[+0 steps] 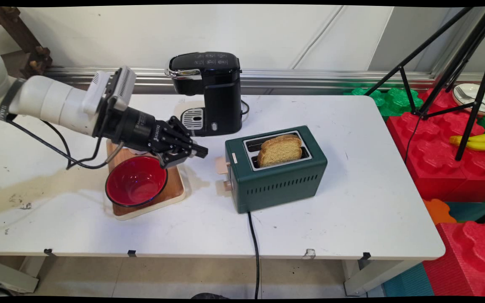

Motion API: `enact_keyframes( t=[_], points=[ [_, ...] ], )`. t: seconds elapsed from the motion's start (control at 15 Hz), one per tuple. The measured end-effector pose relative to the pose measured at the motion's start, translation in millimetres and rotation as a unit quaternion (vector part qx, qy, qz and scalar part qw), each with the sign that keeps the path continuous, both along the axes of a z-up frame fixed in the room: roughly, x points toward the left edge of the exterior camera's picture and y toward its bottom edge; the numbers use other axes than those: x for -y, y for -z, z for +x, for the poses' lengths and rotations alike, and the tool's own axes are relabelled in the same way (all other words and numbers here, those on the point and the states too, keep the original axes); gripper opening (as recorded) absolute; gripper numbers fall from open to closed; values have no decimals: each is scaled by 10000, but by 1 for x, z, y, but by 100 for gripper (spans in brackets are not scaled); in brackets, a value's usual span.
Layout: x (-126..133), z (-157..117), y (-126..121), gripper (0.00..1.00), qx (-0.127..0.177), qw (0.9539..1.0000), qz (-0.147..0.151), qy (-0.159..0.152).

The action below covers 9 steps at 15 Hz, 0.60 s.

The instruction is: Press the toaster switch

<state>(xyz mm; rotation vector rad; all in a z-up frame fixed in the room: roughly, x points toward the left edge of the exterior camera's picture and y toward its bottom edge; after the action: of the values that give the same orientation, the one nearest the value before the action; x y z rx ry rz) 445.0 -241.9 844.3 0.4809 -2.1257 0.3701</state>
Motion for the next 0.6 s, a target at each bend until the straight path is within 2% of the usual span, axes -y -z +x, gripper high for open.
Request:
enact_keyframes(
  t=[0.6],
  points=[
    [6,-15,21,0,-131,9999,36,-28]
  ],
)
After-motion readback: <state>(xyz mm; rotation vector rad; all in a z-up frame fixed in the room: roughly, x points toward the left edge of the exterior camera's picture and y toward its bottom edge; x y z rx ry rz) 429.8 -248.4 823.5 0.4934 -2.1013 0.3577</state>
